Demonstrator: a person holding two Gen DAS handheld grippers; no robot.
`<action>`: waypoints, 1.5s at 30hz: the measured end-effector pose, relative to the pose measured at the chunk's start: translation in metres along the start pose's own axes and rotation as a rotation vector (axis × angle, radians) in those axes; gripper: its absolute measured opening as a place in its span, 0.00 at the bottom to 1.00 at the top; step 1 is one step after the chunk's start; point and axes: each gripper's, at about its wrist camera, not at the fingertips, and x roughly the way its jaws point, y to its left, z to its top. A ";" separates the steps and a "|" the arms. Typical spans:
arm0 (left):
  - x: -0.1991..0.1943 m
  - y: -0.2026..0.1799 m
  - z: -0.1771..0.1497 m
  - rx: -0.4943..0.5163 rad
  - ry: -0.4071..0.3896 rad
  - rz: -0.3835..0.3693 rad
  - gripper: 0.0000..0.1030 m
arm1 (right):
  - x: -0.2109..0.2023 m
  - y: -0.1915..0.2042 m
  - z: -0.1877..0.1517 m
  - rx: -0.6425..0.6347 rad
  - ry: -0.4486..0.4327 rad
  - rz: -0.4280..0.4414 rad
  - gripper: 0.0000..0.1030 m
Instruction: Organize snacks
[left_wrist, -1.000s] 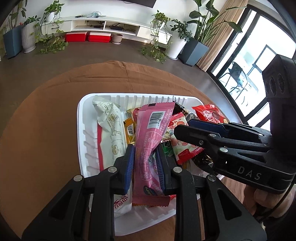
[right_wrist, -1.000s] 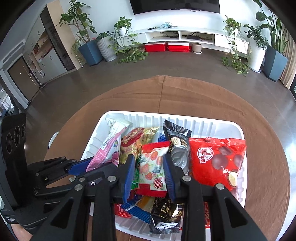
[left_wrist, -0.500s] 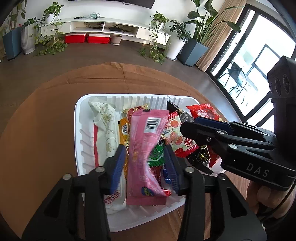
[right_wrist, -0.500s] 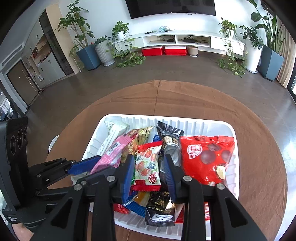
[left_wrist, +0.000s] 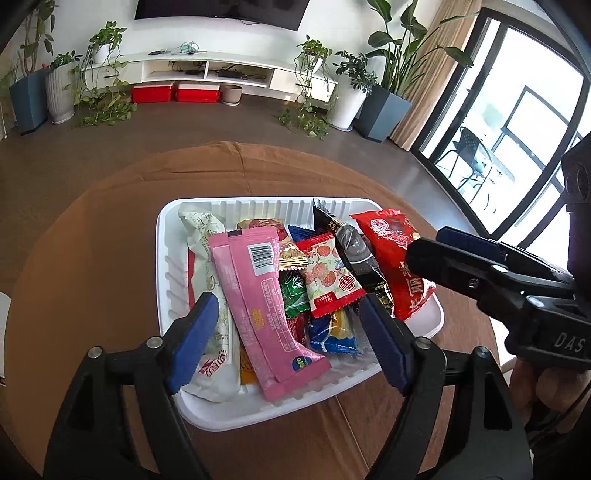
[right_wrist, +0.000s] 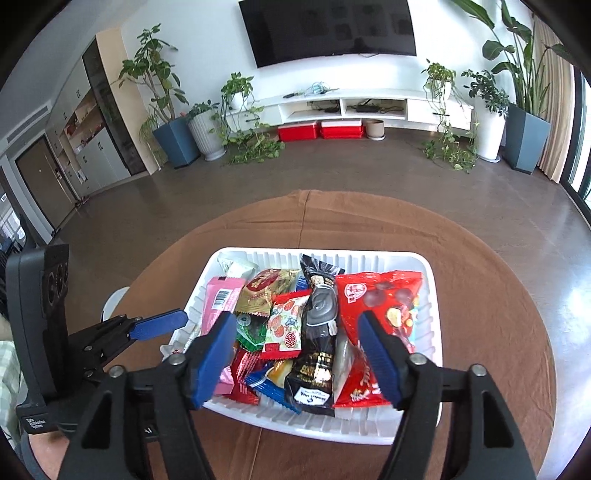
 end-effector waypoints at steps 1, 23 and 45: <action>-0.004 -0.002 -0.002 0.001 -0.004 0.012 0.83 | -0.005 -0.001 -0.001 0.006 -0.010 -0.001 0.76; -0.172 -0.104 -0.136 0.144 -0.314 0.248 1.00 | -0.154 0.007 -0.097 0.031 -0.324 -0.125 1.00; -0.269 -0.138 -0.179 0.079 -0.418 0.429 1.00 | -0.274 0.025 -0.149 -0.015 -0.625 -0.230 1.00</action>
